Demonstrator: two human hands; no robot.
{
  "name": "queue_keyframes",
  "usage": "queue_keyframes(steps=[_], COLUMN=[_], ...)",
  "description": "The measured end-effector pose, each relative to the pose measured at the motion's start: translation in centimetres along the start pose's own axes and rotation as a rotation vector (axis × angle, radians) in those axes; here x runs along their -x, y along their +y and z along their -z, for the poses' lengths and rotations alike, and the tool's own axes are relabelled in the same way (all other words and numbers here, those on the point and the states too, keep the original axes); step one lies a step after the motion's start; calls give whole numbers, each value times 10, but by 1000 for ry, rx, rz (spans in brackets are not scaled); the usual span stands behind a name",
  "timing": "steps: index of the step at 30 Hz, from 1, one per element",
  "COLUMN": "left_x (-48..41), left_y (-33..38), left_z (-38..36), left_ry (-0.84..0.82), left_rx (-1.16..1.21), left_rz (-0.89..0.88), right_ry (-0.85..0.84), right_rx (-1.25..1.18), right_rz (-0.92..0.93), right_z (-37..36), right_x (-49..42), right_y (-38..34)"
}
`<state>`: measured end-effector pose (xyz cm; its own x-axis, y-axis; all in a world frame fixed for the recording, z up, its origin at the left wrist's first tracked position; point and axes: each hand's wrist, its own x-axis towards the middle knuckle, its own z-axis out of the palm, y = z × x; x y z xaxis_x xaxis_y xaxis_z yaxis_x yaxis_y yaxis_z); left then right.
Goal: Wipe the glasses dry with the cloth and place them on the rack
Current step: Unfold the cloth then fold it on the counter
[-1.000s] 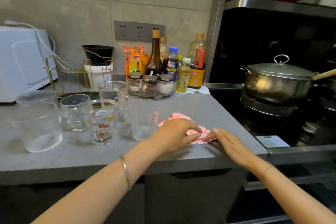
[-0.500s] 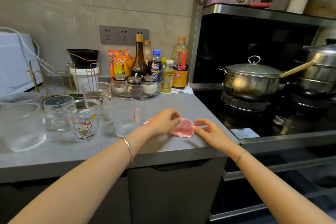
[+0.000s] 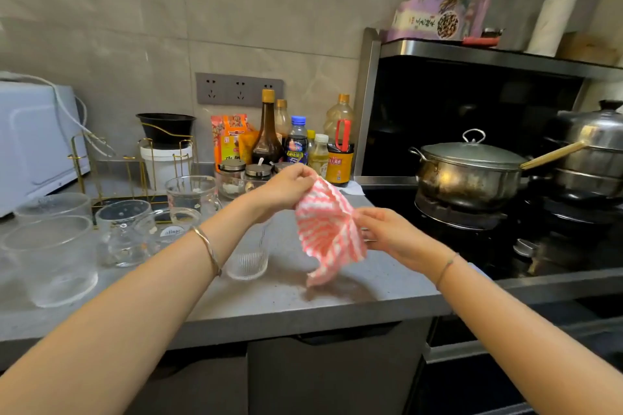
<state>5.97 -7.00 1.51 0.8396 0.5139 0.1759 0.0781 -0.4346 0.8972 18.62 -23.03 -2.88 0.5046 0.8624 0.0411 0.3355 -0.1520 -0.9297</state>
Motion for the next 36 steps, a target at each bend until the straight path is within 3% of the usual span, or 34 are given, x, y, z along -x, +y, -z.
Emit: queue_keyframes(steps=[5, 8, 14, 20, 25, 31, 36], left_x=[7, 5, -27, -63, -52, -3, 11], left_y=[9, 11, 12, 22, 2, -45, -70], left_z=[15, 17, 19, 4, -17, -44, -58], left_ry=[-46, -53, 8, 187, 142, -152, -217], left_rx=[139, 171, 99, -37, -105, -39, -251], left_rz=[27, -1, -31, -179, -165, 1, 67], right_ry=[-88, -136, 41, 276, 145, -79, -222], right_rx=[-137, -59, 68, -38, -60, 4, 60], right_rz=[-80, -14, 162, 250, 198, -4, -93], right_z=[10, 16, 44, 84, 92, 85, 78], right_x=[22, 21, -4, -44, -31, 10, 30], right_y=[-36, -38, -27, -26, 5, 67, 82])
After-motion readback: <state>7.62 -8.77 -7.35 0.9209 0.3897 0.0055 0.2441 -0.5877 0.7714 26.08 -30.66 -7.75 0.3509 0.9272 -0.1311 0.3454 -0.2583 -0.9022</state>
